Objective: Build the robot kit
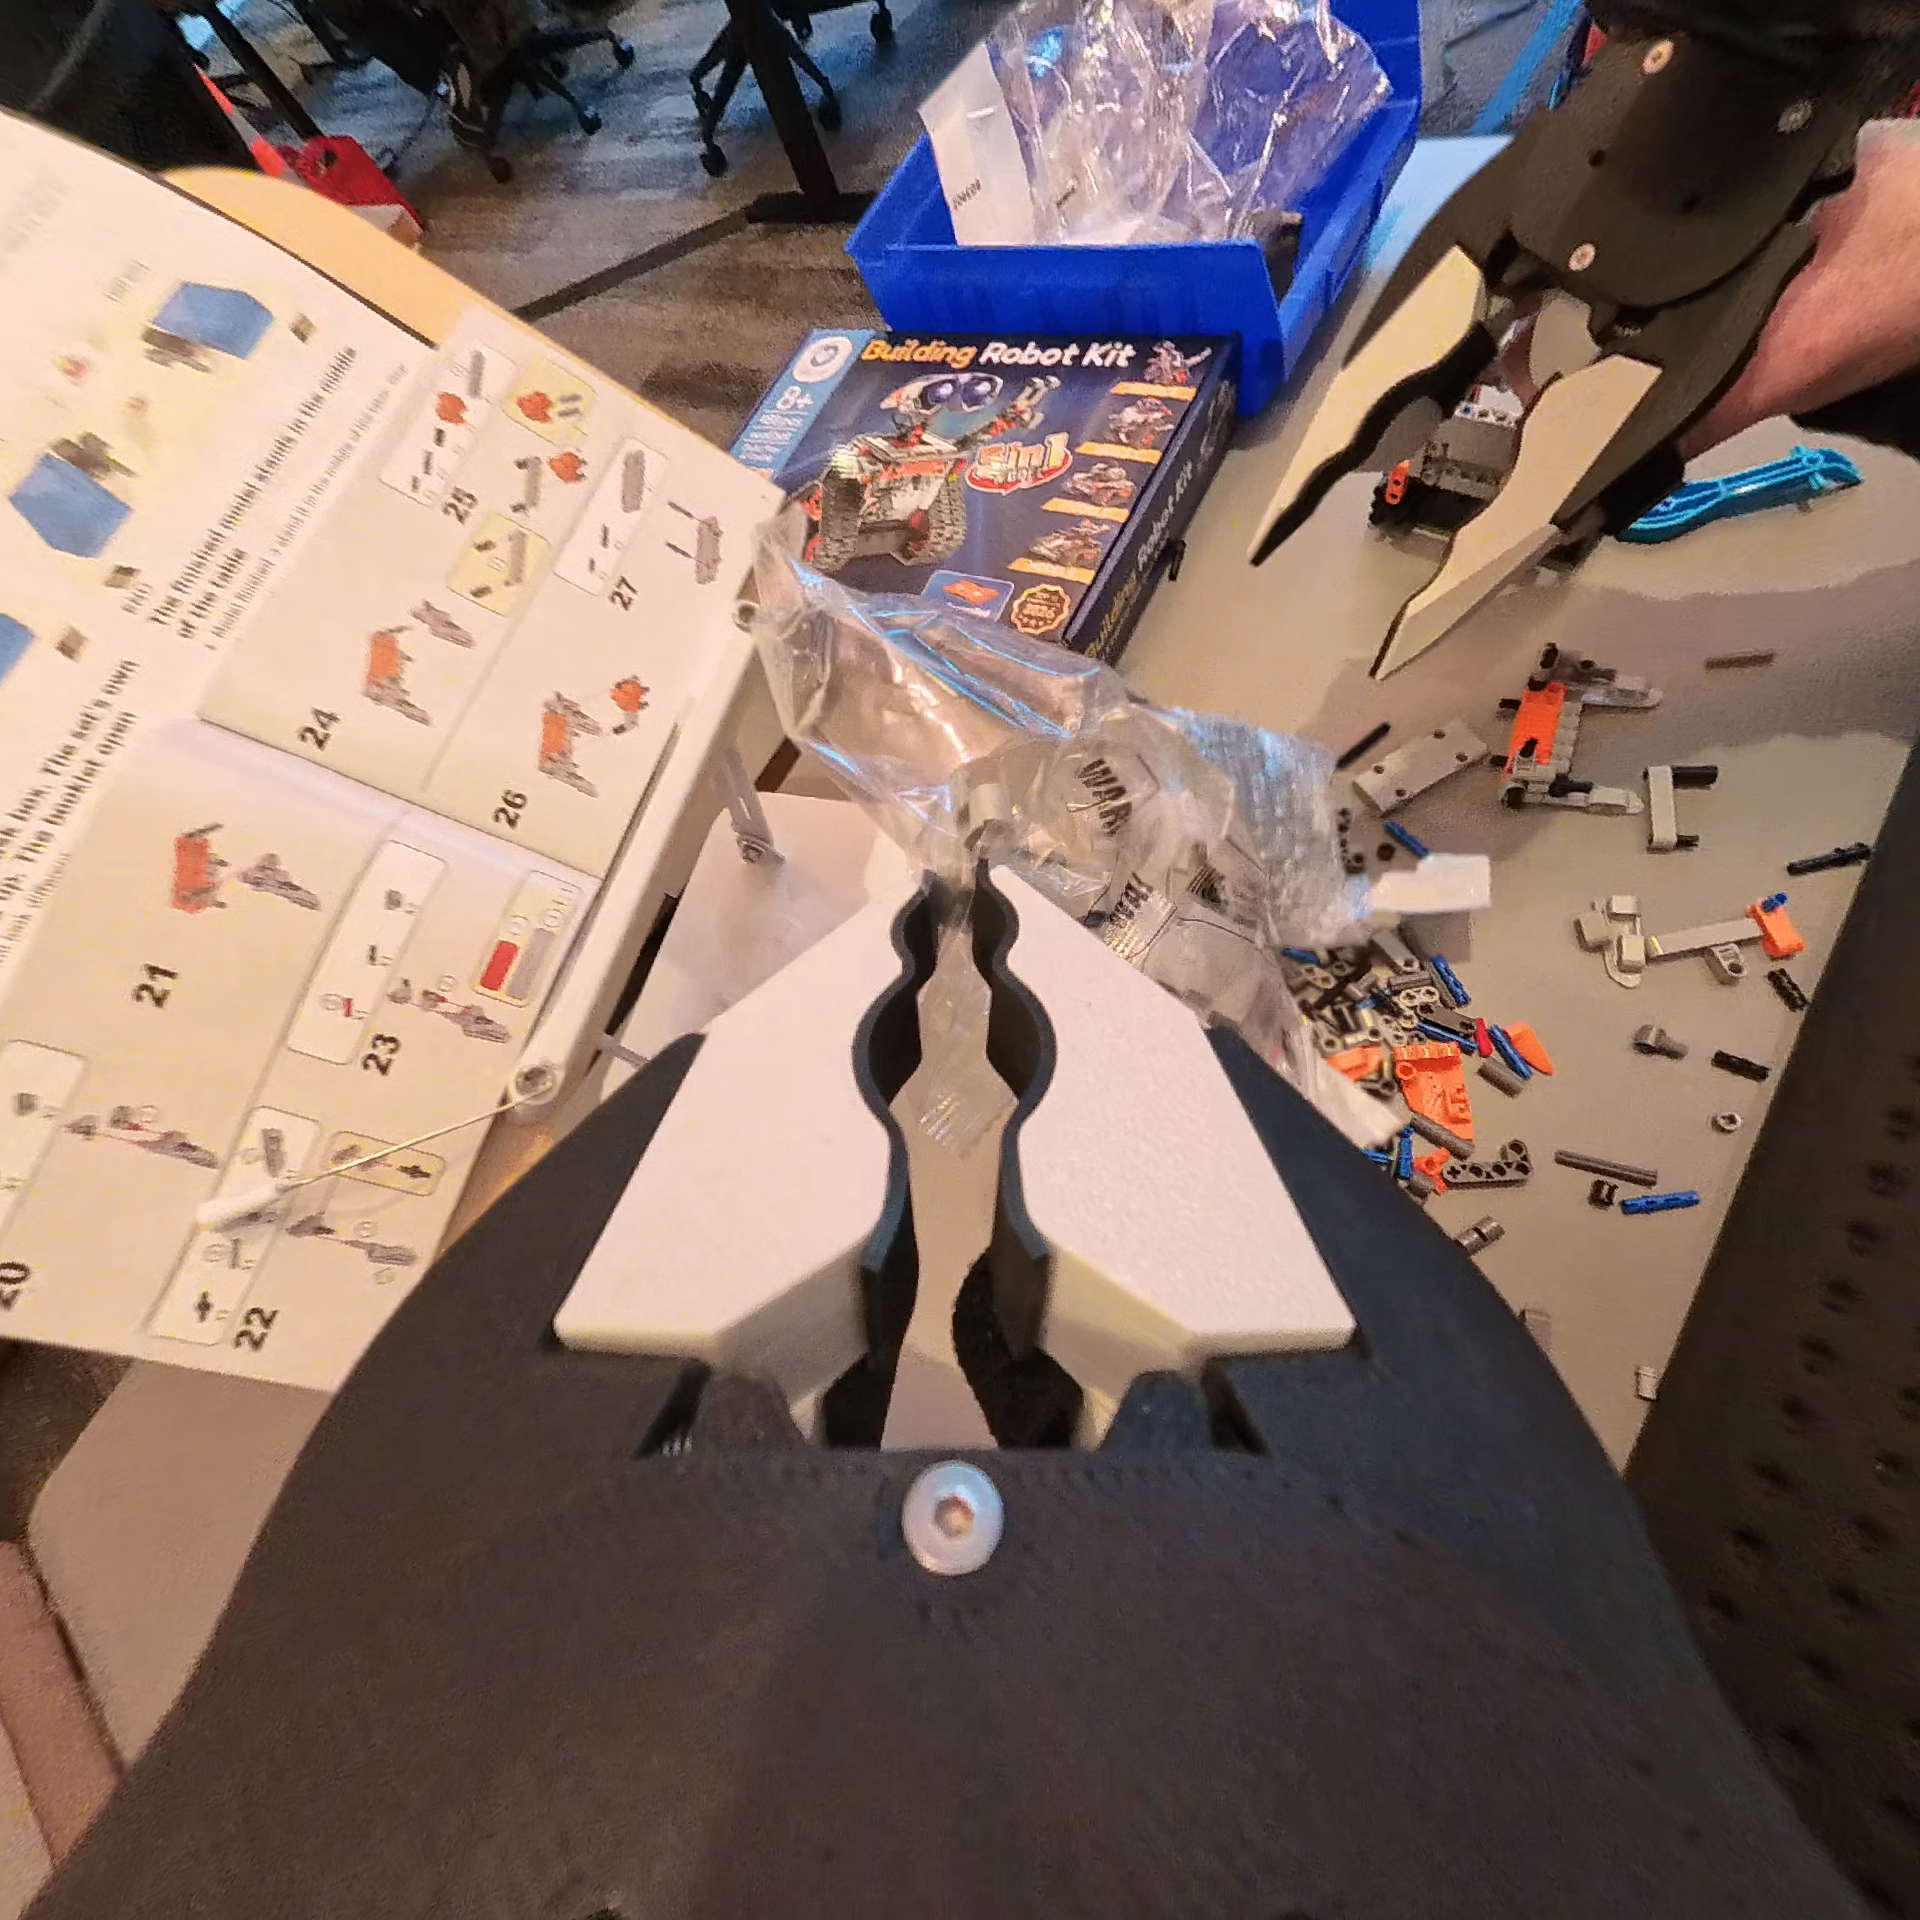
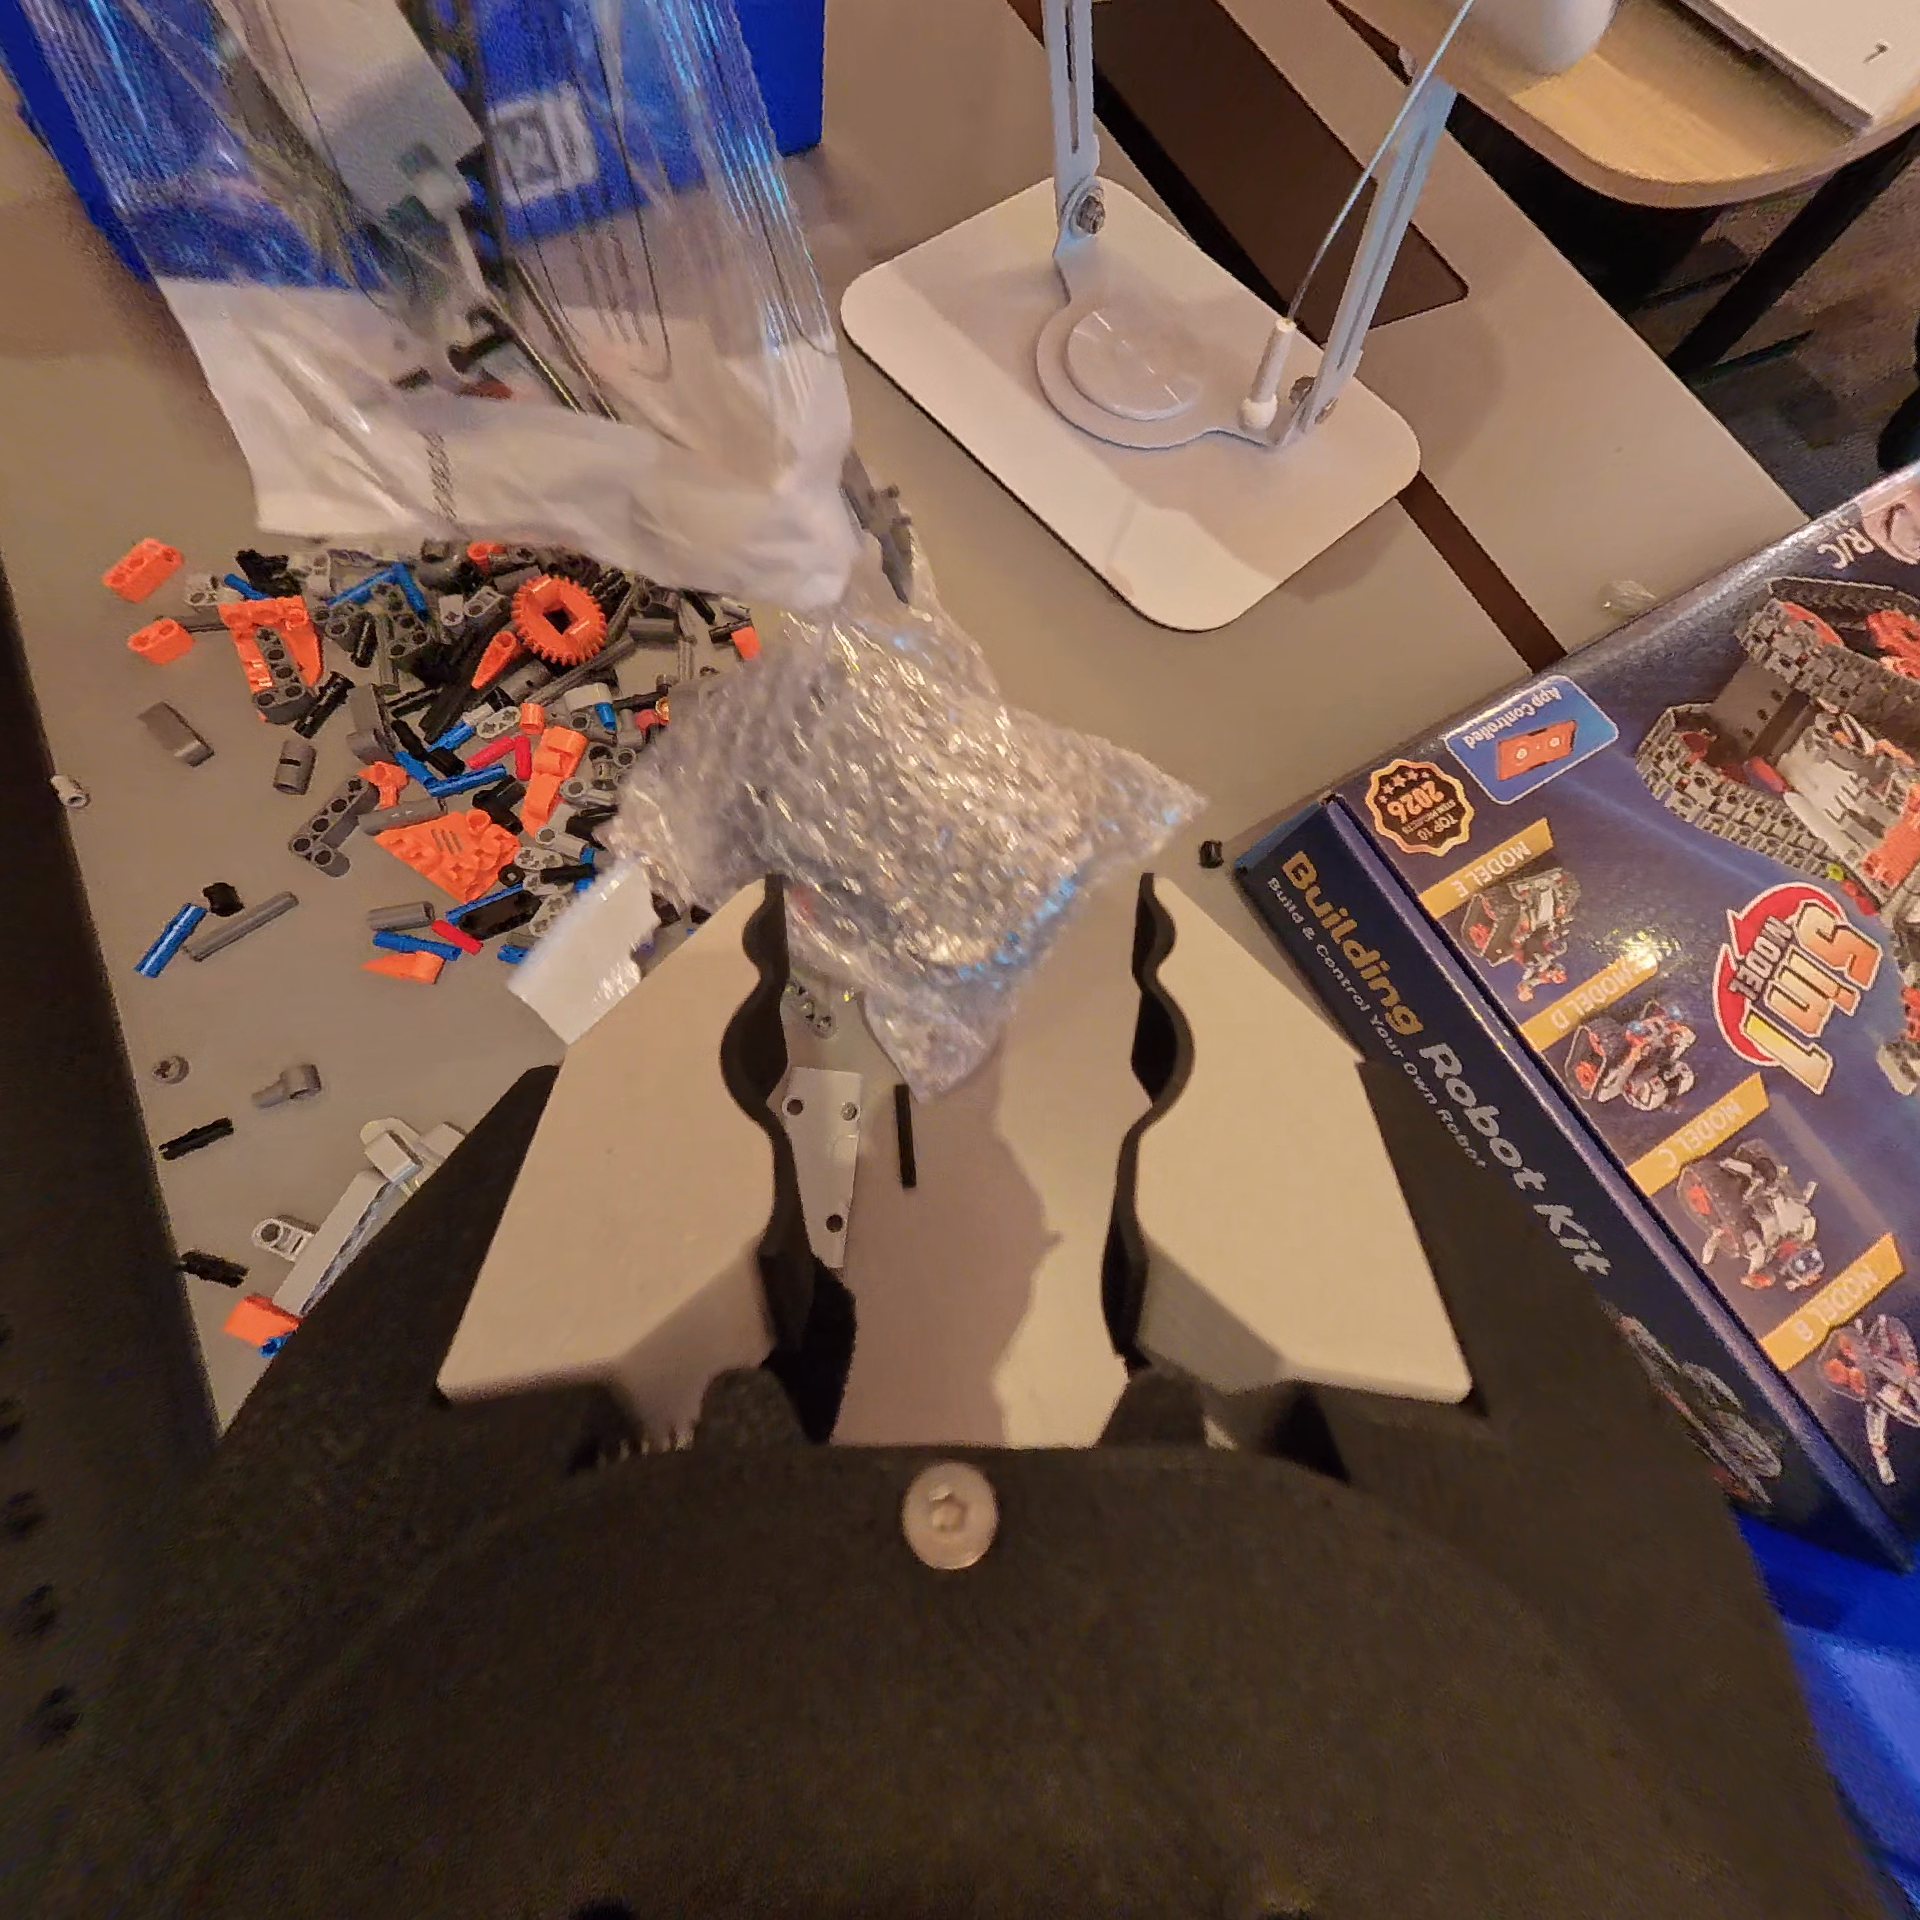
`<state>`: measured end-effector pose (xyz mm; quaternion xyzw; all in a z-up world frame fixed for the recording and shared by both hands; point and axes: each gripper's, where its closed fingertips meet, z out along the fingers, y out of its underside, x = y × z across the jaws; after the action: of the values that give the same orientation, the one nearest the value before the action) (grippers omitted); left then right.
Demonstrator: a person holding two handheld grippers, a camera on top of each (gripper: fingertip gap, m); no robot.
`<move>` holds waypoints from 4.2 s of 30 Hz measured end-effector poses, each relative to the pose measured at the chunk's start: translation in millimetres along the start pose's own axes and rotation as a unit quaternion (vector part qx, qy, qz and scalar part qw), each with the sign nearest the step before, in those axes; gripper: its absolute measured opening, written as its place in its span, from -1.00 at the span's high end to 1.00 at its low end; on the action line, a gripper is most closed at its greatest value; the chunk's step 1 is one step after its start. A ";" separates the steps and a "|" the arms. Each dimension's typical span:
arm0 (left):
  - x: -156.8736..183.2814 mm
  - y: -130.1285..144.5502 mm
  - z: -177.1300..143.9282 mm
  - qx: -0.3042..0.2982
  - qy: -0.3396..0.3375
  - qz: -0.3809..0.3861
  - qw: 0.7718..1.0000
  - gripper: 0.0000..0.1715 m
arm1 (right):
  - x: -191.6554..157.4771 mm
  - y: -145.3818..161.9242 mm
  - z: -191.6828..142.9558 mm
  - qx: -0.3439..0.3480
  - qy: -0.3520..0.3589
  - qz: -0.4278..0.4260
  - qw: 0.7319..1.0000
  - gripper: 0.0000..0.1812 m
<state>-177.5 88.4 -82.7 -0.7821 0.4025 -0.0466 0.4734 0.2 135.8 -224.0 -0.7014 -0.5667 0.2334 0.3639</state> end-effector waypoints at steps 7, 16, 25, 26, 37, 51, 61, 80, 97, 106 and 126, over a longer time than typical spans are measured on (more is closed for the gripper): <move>-13.7 -24.1 -16.4 0.011 -0.008 -0.002 1.000 0.96 | 2.1 3.2 -5.5 0.010 -0.004 0.010 1.000 0.29; -27.1 -46.5 -26.9 0.024 -0.009 -0.008 1.000 0.96 | 0.6 5.1 -6.8 0.013 -0.010 0.013 1.000 0.31; -39.5 -74.7 -44.8 0.045 -0.013 0.022 0.999 0.96 | -4.3 2.1 -6.3 0.027 -0.027 0.017 0.999 0.31; -38.9 -78.0 -47.4 0.052 -0.007 0.030 0.998 0.96 | -6.9 -1.0 -6.2 0.035 -0.033 0.018 0.999 0.32; -68.5 -78.2 -83.7 0.059 -0.025 0.024 0.998 0.96 | -34.5 -19.8 7.0 0.062 -0.077 0.007 0.995 0.33; -194.1 -45.4 -194.3 0.024 -0.196 -0.040 0.980 0.96 | -21.5 -12.6 -3.4 0.071 -0.069 0.030 0.995 0.36; -181.8 55.1 -178.1 -0.038 -0.206 -0.089 0.974 0.96 | -15.7 -8.8 -8.1 0.072 -0.066 0.037 0.995 0.36; -104.5 229.5 -75.3 -0.092 -0.080 -0.291 0.949 0.95 | -12.8 19.9 -2.2 0.024 -0.073 0.045 0.996 0.35; -142.5 181.9 -133.5 -0.013 -0.223 -0.272 0.936 0.27 | -31.6 21.8 14.6 -0.009 -0.076 0.002 0.997 0.45; -138.4 161.9 -159.8 -0.043 -0.276 -0.216 0.936 0.40 | -59.0 13.8 41.4 -0.042 -0.098 -0.032 0.994 0.56; 93.5 125.9 53.6 -0.121 0.095 -0.012 0.988 0.41 | -76.9 5.4 57.2 -0.031 -0.132 -0.020 0.991 0.62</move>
<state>-164.1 34.5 -238.9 -0.8303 0.4389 -0.0772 0.3348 -57.8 75.2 -270.5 -0.6639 -0.6309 0.2986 0.2684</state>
